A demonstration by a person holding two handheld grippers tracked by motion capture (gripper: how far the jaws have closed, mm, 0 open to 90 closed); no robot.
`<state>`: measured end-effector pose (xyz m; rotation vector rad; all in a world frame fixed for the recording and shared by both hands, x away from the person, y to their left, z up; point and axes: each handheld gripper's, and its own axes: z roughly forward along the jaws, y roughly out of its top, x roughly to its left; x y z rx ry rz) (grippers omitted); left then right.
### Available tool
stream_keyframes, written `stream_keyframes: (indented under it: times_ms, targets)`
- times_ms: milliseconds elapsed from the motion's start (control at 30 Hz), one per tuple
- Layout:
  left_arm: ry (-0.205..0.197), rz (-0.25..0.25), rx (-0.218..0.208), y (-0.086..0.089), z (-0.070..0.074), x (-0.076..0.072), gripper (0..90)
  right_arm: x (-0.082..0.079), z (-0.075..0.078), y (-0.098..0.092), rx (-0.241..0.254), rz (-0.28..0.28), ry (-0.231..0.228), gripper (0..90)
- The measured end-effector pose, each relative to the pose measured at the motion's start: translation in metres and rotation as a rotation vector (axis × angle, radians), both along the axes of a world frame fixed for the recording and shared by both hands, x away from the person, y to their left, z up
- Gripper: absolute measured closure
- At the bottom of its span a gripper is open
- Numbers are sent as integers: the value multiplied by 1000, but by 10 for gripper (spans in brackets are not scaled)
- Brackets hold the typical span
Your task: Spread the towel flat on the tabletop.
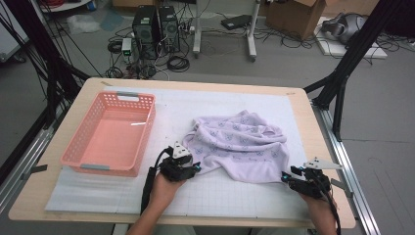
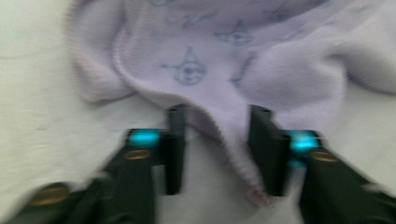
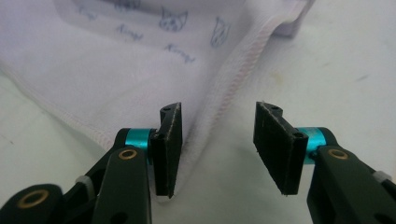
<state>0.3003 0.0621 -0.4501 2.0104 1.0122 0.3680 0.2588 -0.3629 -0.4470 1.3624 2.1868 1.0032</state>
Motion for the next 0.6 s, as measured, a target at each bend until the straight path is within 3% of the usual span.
stream_keyframes:
  times_ms: [33,67,133,400,533,600]
  targets:
    - [19,-3,-12,3,1,0,869,0,0,2,-10,-5,-11,529]
    - [17,-3,-14,5,1,-2,871,0,1,3,-25,5,-11,593]
    - [35,-5,-38,12,1,-6,876,-1,2,3,-5,44,2,848]
    - [23,-15,-126,40,10,-36,878,-23,9,3,22,44,7,859]
    - [49,-47,-231,59,16,-57,878,-47,18,0,20,53,-4,859]
    - [55,-63,-245,63,16,-64,877,-59,19,-1,19,67,7,858]
